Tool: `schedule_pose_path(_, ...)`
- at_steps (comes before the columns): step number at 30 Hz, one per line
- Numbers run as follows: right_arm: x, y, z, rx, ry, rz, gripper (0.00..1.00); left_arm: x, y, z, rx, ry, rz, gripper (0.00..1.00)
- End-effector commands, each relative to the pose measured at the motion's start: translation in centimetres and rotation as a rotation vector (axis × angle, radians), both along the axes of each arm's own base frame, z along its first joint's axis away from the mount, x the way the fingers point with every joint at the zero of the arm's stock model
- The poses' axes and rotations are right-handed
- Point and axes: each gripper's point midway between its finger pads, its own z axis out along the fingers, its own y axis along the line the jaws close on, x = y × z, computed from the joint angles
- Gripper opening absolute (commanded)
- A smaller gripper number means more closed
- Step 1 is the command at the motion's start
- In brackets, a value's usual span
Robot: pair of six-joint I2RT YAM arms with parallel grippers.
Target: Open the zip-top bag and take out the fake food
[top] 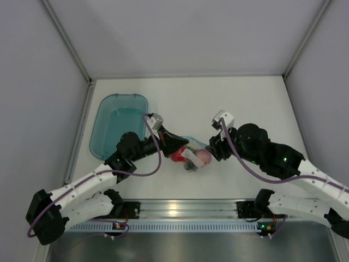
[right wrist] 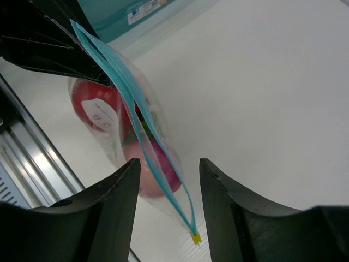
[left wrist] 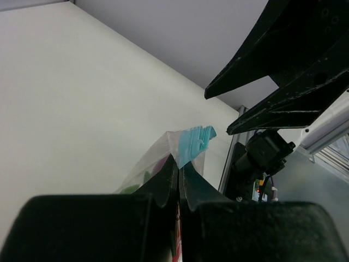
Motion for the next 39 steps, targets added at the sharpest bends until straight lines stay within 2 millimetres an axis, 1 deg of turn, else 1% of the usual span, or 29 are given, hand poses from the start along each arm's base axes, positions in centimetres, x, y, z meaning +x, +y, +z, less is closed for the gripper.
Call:
schedule_pose_path(1, 1.3, -0.1, 0.3, -0.007, -0.045, -0.049, 0.48, -0.2, -0.3, 4.2, -0.091, -0.093, -0.027, 0.0)
schedule_pose_path(5, 1.6, -0.1, -0.8, -0.025, -0.038, -0.057, 0.46, -0.4, -0.3, 4.2, -0.091, -0.091, -0.035, 0.0)
schedule_pose_path(7, 1.3, 0.2, -1.3, -0.028, -0.024, -0.036, 0.47, -0.5, -0.3, 4.3, -0.093, -0.088, -0.039, 0.0)
schedule_pose_path(10, 1.4, 0.6, -2.5, -0.046, -0.007, -0.028, 0.46, -0.7, -0.3, 4.4, -0.098, -0.088, -0.05, 0.0)
schedule_pose_path(12, 1.6, 0.8, -2.7, -0.045, -0.009, -0.032, 0.45, -1.0, -0.3, 4.5, -0.099, -0.091, -0.059, 0.0)
schedule_pose_path(16, 1.5, 0.9, -1.9, -0.02, -0.016, -0.024, 0.45, -0.7, 0.0, 4.5, -0.099, -0.099, -0.038, 0.0)
schedule_pose_path(19, 1.2, 0.5, -0.5, 0.014, -0.036, -0.015, 0.45, -0.4, 0.0, 4.3, -0.096, -0.098, -0.019, 0.0)
schedule_pose_path(22, 0.8, 0.0, 0.0, 0.024, -0.042, -0.015, 0.45, -0.3, -0.1, 4.0, -0.092, -0.087, -0.018, 0.0)
schedule_pose_path(24, 0.8, -0.4, 0.1, 0.026, -0.045, -0.023, 0.45, -0.4, -0.1, 4.2, -0.097, -0.085, -0.025, 0.0)
schedule_pose_path(28, 0.9, -1.1, 1.0, 0.051, -0.068, -0.046, 0.45, -0.5, -0.1, 4.2, -0.099, -0.083, -0.026, 0.0)
schedule_pose_path(32, 1.5, -1.3, 1.0, 0.056, -0.07, -0.071, 0.45, -0.8, -0.1, 4.7, -0.107, -0.087, -0.04, 0.0)
schedule_pose_path(35, 1.2, -0.5, 0.7, 0.058, -0.051, -0.036, 0.45, -0.9, -0.1, 4.9, -0.113, -0.082, -0.046, 0.0)
schedule_pose_path(39, 1.4, -0.3, 0.5, 0.056, -0.054, -0.033, 0.45, -1.2, -0.2, 5.2, -0.119, -0.081, -0.063, 0.0)
